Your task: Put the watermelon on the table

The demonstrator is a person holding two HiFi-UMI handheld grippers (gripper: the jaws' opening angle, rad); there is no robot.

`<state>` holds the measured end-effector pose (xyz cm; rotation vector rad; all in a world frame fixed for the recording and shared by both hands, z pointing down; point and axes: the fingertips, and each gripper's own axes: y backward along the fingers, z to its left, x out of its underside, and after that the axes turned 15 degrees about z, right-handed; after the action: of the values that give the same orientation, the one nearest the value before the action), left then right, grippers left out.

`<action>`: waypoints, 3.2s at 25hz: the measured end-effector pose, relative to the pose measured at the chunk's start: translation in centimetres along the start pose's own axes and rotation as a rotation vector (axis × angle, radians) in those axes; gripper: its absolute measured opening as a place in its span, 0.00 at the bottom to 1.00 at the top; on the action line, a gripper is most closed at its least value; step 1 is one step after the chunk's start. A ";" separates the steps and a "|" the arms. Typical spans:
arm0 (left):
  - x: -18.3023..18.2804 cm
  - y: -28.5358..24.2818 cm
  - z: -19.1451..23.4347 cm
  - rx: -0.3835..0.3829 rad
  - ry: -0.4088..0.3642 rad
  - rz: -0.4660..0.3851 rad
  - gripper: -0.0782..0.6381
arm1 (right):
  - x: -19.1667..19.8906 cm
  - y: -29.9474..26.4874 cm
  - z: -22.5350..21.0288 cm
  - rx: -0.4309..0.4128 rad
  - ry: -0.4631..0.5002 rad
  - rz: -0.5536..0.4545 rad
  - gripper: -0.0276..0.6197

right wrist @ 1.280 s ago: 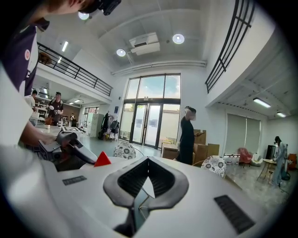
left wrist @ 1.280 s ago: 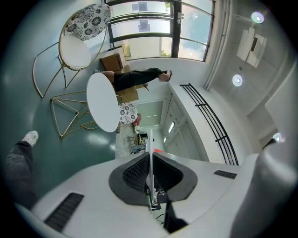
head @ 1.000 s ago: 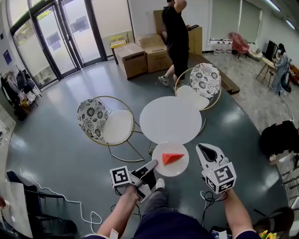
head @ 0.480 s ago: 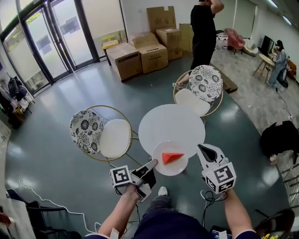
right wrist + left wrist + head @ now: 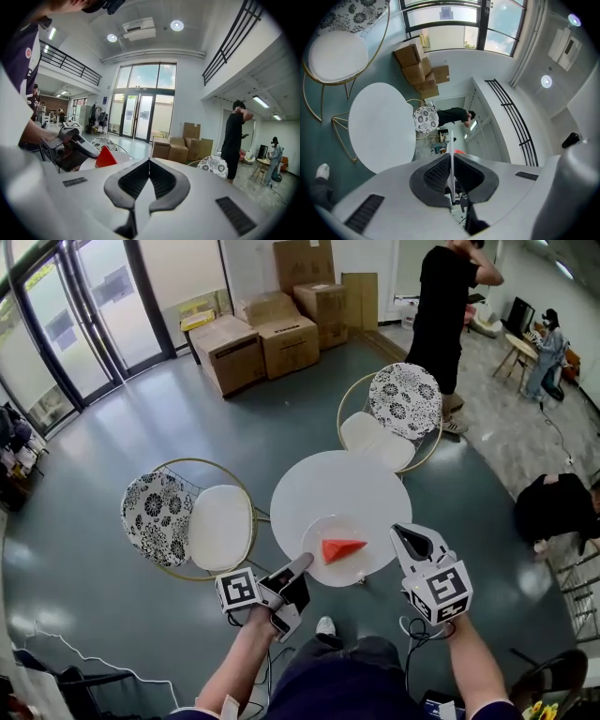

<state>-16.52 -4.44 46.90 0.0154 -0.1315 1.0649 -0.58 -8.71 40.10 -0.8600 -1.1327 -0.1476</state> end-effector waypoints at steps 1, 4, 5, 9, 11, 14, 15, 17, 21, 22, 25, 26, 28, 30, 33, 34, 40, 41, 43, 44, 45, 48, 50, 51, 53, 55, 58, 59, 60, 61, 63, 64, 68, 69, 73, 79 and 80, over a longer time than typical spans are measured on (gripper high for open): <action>-0.3 -0.2 0.1 0.002 0.002 0.004 0.14 | 0.0 -0.3 -0.2 0.002 -0.003 0.005 0.05; -1.2 -0.5 0.5 -0.004 0.011 0.012 0.14 | -0.1 -1.2 -0.8 0.007 -0.024 0.008 0.05; -1.6 -0.7 0.6 -0.007 0.012 0.013 0.14 | -0.1 -1.6 -1.0 0.010 -0.032 0.007 0.05; -3.1 -1.5 1.1 -0.008 0.014 0.011 0.14 | 0.0 -3.2 -1.7 0.002 -0.050 0.010 0.05; -3.6 -1.8 1.7 -0.018 0.019 0.003 0.14 | -0.1 -4.0 -2.0 -0.009 -0.049 0.007 0.05; -4.3 -2.7 2.1 -0.024 0.018 -0.012 0.14 | -0.4 -4.9 -3.0 -0.025 -0.043 0.000 0.05; -4.5 -3.0 2.1 -0.024 0.021 -0.018 0.14 | -0.6 -5.1 -3.4 -0.030 -0.045 -0.002 0.05; -4.9 -3.4 2.6 -0.036 0.029 -0.029 0.14 | -0.9 -5.7 -4.1 -0.041 -0.049 -0.006 0.05; -5.9 -4.2 3.2 -0.063 0.031 -0.051 0.14 | -1.3 -6.7 -5.2 -0.068 -0.031 -0.005 0.05; -6.0 -4.5 3.2 -0.064 0.034 -0.057 0.14 | -1.3 -7.0 -5.6 -0.075 -0.028 -0.002 0.05; -6.4 -5.1 3.8 -0.069 0.041 -0.076 0.14 | -1.0 -7.8 -6.5 -0.091 -0.029 0.001 0.05; -6.5 -5.2 4.2 -0.075 0.042 -0.080 0.14 | -0.9 -8.1 -6.7 -0.097 -0.029 0.001 0.05; -6.6 -5.4 4.7 -0.085 0.048 -0.087 0.14 | -0.8 -8.5 -7.0 -0.109 -0.026 0.000 0.05; -6.8 -5.7 4.9 -0.091 0.052 -0.092 0.14 | -0.8 -9.0 -7.4 -0.117 -0.026 0.001 0.05; -7.5 -6.1 5.1 -0.099 0.046 -0.102 0.14 | -0.9 -9.8 -8.1 -0.123 -0.033 0.003 0.05; -7.6 -6.3 5.2 -0.100 0.048 -0.105 0.14 | -0.9 -10.0 -8.2 -0.126 -0.036 0.005 0.05; -8.5 -6.9 8.2 -0.125 0.064 -0.118 0.14 | 0.3 -11.9 -8.5 -0.142 -0.034 0.038 0.05; -8.6 -7.0 8.9 -0.128 0.071 -0.121 0.14 | 0.7 -12.3 -8.5 -0.144 -0.031 0.045 0.05; -8.7 -7.0 10.5 -0.137 0.082 -0.123 0.14 | 1.4 -13.1 -8.4 -0.140 -0.021 0.054 0.05; -8.7 -7.0 11.2 -0.143 0.085 -0.121 0.14 | 1.9 -13.6 -8.4 -0.132 -0.013 0.058 0.05; -8.7 -7.0 12.0 -0.150 0.088 -0.119 0.14 | 2.4 -14.0 -8.4 -0.121 -0.004 0.064 0.05; -8.8 -7.4 14.7 -0.173 0.107 -0.115 0.14 | 4.1 -15.1 -8.7 -0.109 -0.004 0.090 0.05; -8.9 -7.8 16.3 -0.183 0.125 -0.115 0.14 | 5.2 -15.7 -9.2 -0.105 -0.023 0.106 0.05; -9.0 -8.0 17.0 -0.187 0.133 -0.114 0.14 | 5.7 -15.9 -9.4 -0.101 -0.033 0.116 0.05; -9.2 -8.7 18.4 -0.198 0.141 -0.104 0.14 | 6.9 -16.6 -10.1 -0.089 -0.052 0.139 0.05; -9.6 -9.6 19.6 -0.208 0.141 -0.088 0.14 | 8.0 -17.3 -10.8 -0.076 -0.072 0.164 0.05; -10.2 -11.6 20.9 -0.212 0.140 -0.061 0.14 | 9.3 -18.5 -12.1 -0.057 -0.108 0.194 0.05; -10.4 -12.2 21.4 -0.212 0.143 -0.052 0.14 | 9.7 -18.7 -12.5 -0.049 -0.124 0.204 0.05; -10.4 -12.9 21.8 -0.213 0.147 -0.044 0.14 | 10.1 -18.9 -12.9 -0.039 -0.143 0.213 0.05; -10.5 -13.6 22.2 -0.215 0.152 -0.035 0.14 | 10.5 -19.1 -13.3 -0.027 -0.163 0.222 0.05; -10.5 -14.8 23.0 -0.221 0.159 -0.020 0.14 | 11.2 -19.1 -14.0 -0.002 -0.197 0.238 0.05; -10.5 -15.3 23.3 -0.224 0.161 -0.014 0.14 | 11.6 -19.0 -14.2 0.006 -0.211 0.243 0.05; -10.9 -17.2 24.4 -0.243 0.164 -0.001 0.14 | 12.6 -18.5 -15.0 0.016 -0.258 0.270 0.05; -10.9 -17.6 24.6 -0.247 0.168 -0.001 0.14 | 12.9 -18.4 -15.2 0.016 -0.268 0.276 0.05; -10.8 -18.9 25.4 -0.255 0.183 0.003 0.14 | 13.8 -17.8 -16.2 0.039 -0.315 0.280 0.05; -10.9 -19.8 26.2 -0.275 0.196 0.009 0.14 | 14.6 -17.2 -17.1 0.063 -0.337 0.295 0.05; -10.9 -19.9 26.3 -0.279 0.199 0.008 0.14 | 14.6 -17.1 -17.1 0.062 -0.337 0.297 0.05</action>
<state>-6.98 -25.59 72.76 -0.3419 -0.0993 1.0424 9.78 -27.27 58.79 -1.0106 -1.2977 0.2865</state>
